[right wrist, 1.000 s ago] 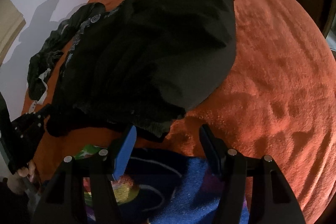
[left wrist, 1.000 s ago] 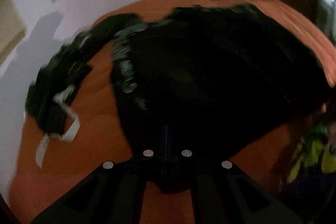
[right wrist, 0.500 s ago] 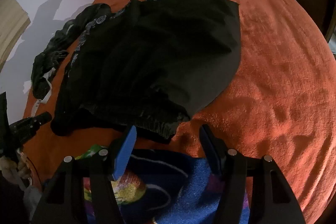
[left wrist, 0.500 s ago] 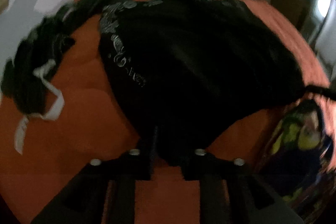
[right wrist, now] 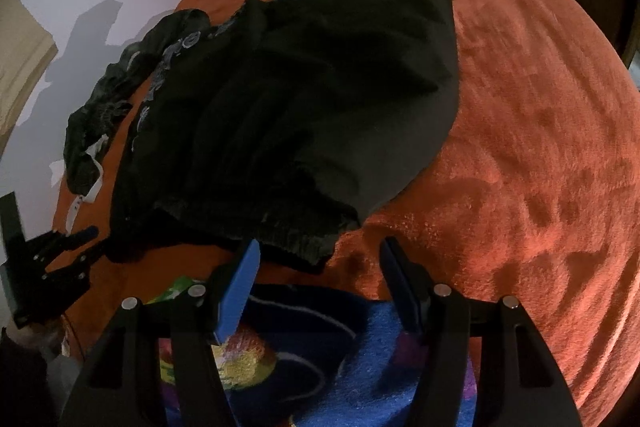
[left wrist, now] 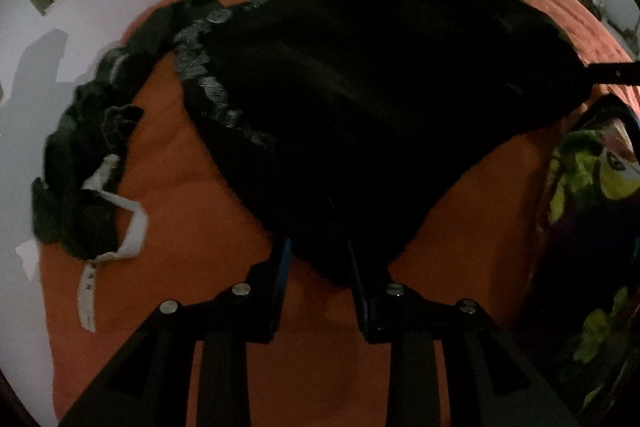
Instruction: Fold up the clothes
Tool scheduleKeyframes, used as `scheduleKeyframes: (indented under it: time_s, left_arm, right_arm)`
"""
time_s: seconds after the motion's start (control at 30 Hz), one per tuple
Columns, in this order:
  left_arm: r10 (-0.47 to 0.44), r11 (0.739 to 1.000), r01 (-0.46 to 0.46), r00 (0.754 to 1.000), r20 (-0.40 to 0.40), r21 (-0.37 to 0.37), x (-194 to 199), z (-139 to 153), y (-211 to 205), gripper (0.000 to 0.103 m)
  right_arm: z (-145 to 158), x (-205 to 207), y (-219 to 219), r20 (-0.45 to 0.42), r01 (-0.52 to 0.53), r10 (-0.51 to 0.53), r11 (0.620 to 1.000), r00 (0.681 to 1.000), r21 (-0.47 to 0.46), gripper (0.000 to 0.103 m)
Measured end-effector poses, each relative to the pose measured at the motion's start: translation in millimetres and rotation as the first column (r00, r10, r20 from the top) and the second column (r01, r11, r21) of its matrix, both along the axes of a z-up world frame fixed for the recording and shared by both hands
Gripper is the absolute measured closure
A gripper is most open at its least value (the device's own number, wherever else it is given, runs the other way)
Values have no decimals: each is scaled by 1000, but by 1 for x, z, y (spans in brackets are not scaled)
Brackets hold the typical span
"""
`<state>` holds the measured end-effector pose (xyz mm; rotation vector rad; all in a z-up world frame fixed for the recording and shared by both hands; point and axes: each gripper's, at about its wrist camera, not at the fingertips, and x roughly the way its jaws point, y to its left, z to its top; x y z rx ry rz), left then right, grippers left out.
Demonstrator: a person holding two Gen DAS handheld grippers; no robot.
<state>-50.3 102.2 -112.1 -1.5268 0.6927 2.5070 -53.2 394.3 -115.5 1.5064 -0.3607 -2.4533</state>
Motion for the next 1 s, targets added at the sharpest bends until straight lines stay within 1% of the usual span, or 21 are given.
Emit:
scheduleKeyframes:
  time_s: [0.27, 0.4, 0.47, 0.57, 0.63, 0.77, 0.8, 0.83, 0.87, 1.0]
  left_arm:
    - [-4, 1000, 3, 1000, 31, 27, 0, 0, -5, 72]
    - [-8, 998, 8, 1000, 7, -55, -2, -12, 9, 72]
    - [-22, 993, 22, 1000, -1, -112, 1, -17, 17, 72]
    - [-14, 972, 0, 998, -59, -235, -1, -27, 30, 72]
    - [-16, 952, -18, 994, -108, -306, -4, -31, 40, 72]
    - [5, 953, -61, 982, -188, -297, -7, -28, 46, 73]
    - [10, 953, -72, 978, -207, -293, -7, -27, 48, 75]
    - [16, 954, -82, 974, -227, -289, -8, -26, 49, 90]
    - [21, 954, -93, 969, -246, -284, -8, -25, 51, 94]
    - [43, 955, -134, 946, -322, -265, -11, -21, 57, 97]
  right_arm:
    - [-1, 0, -1, -1, -6, 6, 1000, 1000, -3, 41]
    - [-1, 0, -1, 0, -5, 5, 1000, 1000, -7, 41]
    - [-1, 0, -1, 0, -6, 6, 1000, 1000, -10, 41]
    - [-3, 0, -1, 0, -3, 3, 1000, 1000, -16, 41]
    - [-4, 0, 0, 2, -2, 2, 1000, 1000, -22, 41]
    - [-7, 0, 1, 6, 1, -1, 1000, 1000, -31, 41]
    - [-6, 1, 1, 9, 8, -8, 1000, 1000, -31, 41]
    - [-6, 2, 1, 13, 17, -16, 999, 1000, -30, 41]
    - [-5, 3, 2, 18, 25, -25, 999, 1000, -29, 41]
    - [-2, 6, 3, 35, 60, -59, 998, 998, -27, 41]
